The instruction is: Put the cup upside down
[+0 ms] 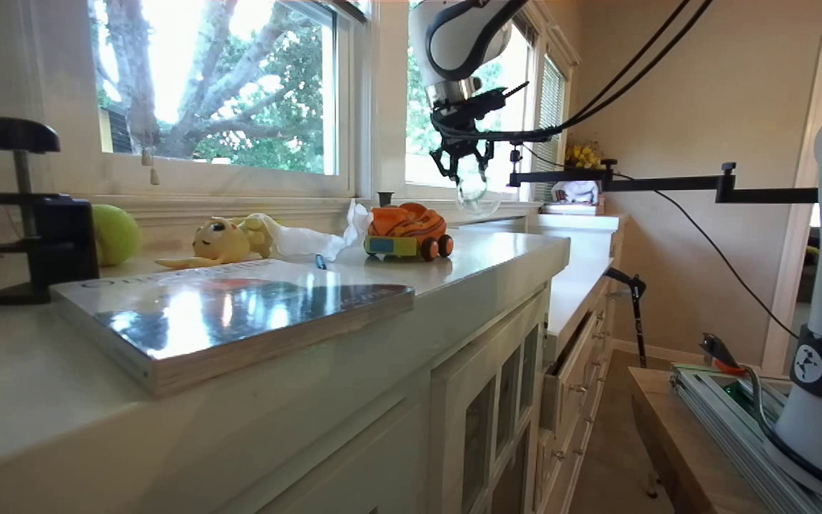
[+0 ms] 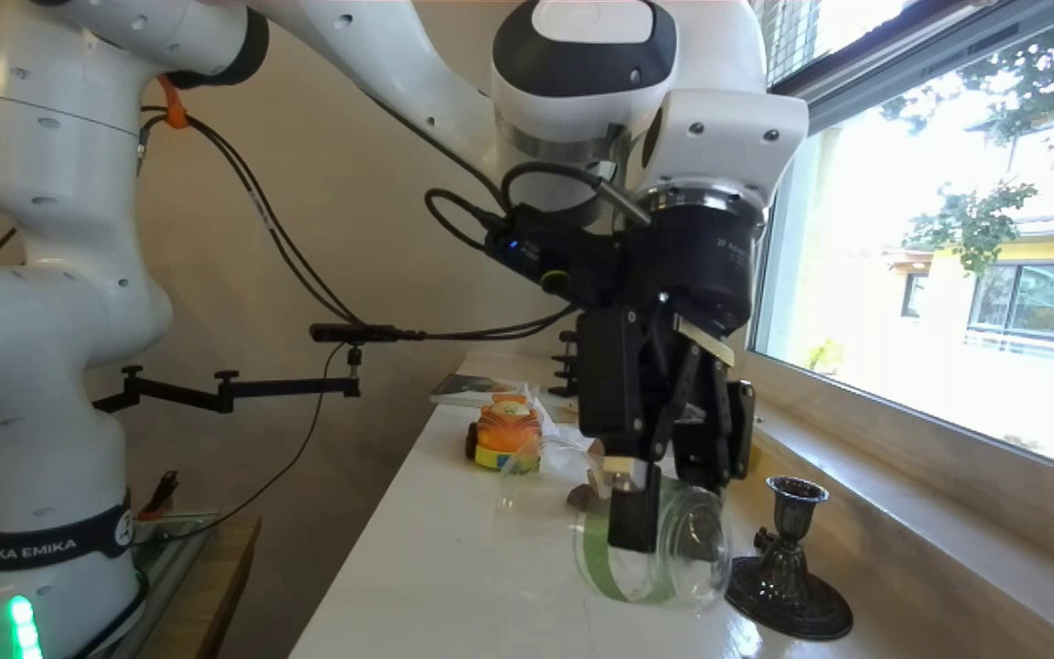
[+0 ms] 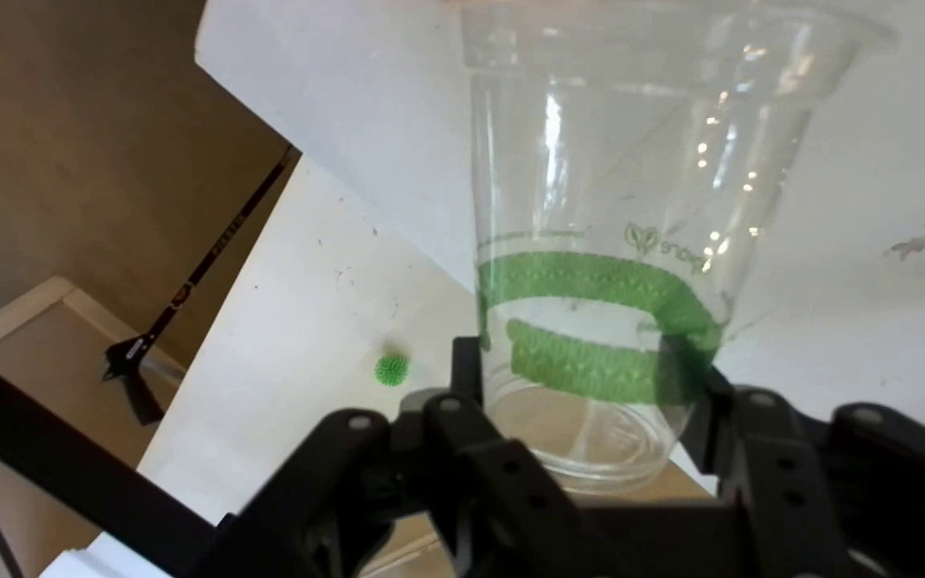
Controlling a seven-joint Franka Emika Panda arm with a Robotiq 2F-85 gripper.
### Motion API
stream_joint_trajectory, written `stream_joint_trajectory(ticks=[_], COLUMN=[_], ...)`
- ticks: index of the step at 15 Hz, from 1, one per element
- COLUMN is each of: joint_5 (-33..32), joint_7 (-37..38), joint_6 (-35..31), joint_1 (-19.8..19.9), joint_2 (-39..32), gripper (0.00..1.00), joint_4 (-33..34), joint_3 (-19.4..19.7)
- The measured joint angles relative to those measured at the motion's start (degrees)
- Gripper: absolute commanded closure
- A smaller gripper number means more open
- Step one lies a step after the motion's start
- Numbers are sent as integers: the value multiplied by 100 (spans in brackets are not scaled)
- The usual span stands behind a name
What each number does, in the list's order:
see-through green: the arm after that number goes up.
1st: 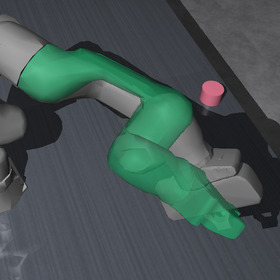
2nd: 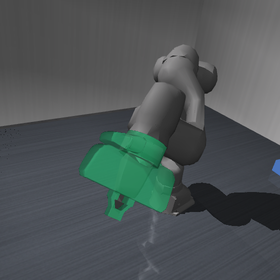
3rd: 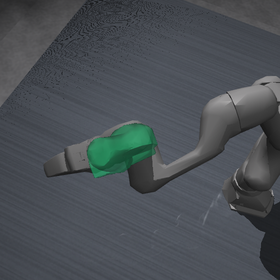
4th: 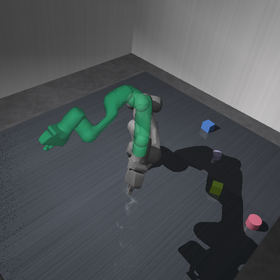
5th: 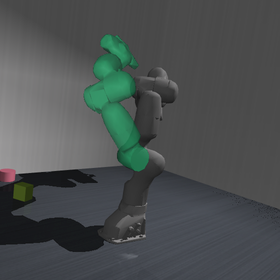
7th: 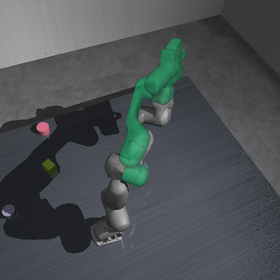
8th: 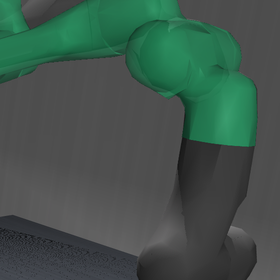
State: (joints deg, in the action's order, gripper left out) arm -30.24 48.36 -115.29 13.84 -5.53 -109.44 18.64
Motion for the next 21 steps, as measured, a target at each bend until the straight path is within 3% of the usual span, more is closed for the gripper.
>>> stream_joint_trajectory(ticks=[10, 21], joint_5=[-1668, -3611], joint_7=[829, 2433], joint_6=[-364, -1249], joint_1=[-51, -46], joint_2=[11, 43], gripper=[42, 41], joint_4=[-281, -741], joint_3=[-73, -73])
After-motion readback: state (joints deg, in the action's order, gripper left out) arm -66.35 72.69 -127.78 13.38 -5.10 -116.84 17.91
